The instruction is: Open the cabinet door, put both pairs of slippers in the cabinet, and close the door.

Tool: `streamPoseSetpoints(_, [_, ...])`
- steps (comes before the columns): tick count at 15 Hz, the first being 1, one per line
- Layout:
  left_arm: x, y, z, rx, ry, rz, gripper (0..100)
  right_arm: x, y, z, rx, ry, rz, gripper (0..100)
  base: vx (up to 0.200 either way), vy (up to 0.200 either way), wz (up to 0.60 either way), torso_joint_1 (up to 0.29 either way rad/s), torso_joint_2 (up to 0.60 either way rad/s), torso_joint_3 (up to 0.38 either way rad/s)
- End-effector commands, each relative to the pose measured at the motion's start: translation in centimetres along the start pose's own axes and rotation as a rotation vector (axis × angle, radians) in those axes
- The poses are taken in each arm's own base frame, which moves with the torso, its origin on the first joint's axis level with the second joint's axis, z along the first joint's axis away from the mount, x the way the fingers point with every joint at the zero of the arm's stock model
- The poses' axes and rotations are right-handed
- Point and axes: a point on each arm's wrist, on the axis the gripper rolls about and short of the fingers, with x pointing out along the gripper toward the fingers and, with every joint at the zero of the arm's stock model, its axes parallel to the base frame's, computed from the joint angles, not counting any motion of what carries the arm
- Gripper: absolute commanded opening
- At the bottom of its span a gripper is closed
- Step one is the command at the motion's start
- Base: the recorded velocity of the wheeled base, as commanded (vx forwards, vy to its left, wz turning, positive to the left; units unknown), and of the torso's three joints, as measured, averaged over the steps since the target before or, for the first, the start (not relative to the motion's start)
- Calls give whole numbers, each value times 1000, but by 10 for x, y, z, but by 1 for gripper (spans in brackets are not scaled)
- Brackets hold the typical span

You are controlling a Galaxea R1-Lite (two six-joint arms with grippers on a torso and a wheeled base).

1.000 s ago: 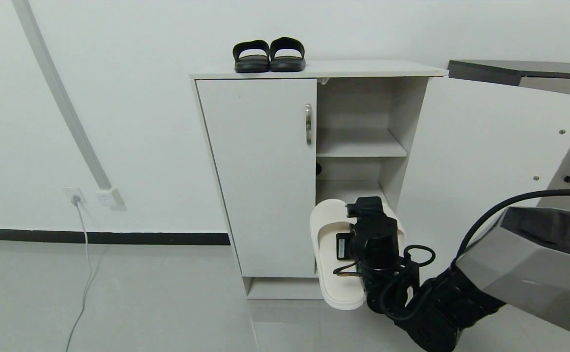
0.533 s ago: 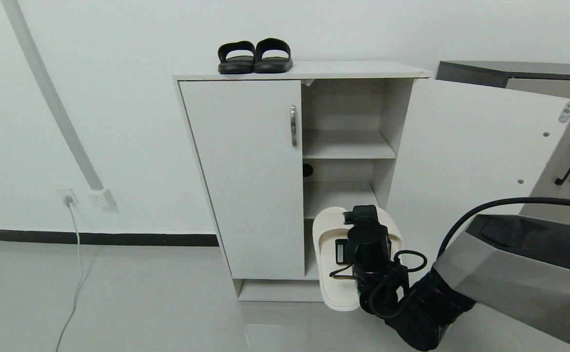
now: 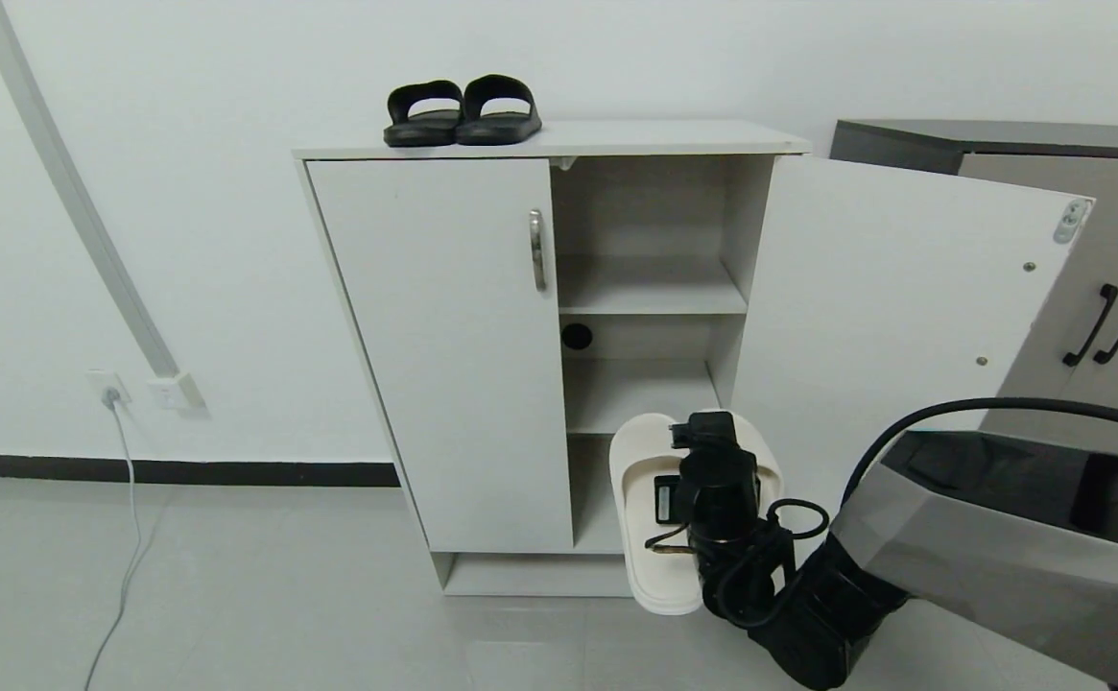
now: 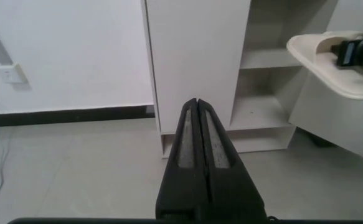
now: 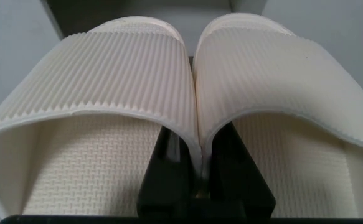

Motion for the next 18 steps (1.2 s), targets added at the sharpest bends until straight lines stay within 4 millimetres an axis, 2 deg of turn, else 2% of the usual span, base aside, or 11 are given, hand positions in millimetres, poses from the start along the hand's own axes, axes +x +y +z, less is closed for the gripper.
streamPoseSetpoints(1, [0,0,0,0,2,1,0,0,3,-5,-7,8,9,0,0,0,0,0,0,0])
streamPoseSetpoints(9, [0,0,0,0,2,1,0,3,4,-13,-19,20,10,0,0,0,0,0,0,0])
streamPoseSetpoints(14, [0,0,1,2,2,1,0,2,14,-7,0,-3,35,0,0,0,0,0,0,0])
streamPoseSetpoints(18, [0,0,1,0,2,1,0,4,15,-10,0,1,36,0,0,0,0,2,1,-156])
